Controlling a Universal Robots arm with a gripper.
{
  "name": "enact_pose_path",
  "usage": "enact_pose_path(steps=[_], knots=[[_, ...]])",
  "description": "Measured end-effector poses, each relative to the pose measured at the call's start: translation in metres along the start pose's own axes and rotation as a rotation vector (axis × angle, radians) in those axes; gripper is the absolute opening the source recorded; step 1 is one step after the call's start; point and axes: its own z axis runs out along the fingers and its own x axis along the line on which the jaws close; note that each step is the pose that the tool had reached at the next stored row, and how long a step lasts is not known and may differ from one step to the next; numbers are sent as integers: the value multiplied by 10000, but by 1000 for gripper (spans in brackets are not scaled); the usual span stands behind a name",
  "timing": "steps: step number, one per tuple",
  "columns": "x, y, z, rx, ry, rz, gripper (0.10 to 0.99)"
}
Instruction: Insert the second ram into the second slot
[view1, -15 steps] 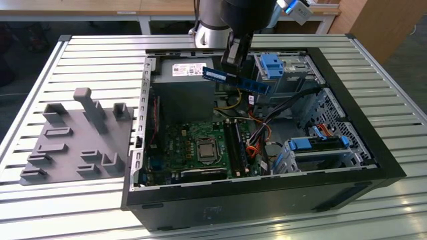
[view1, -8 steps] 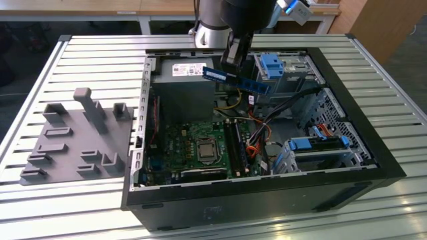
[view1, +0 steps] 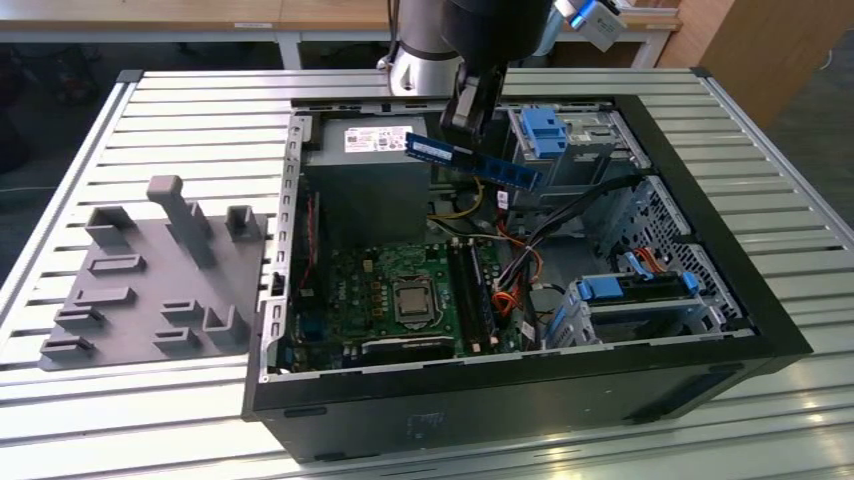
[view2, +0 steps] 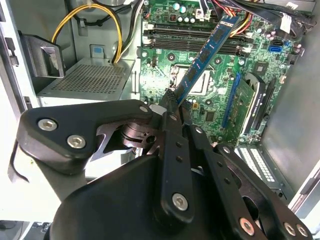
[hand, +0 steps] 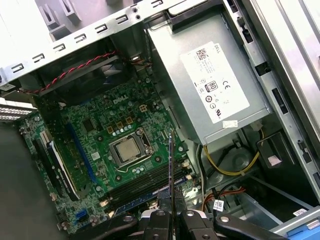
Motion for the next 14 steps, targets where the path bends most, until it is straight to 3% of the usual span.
enact_pose_path(steps=[14], knots=[[0, 0, 0, 2, -10, 264, 137]])
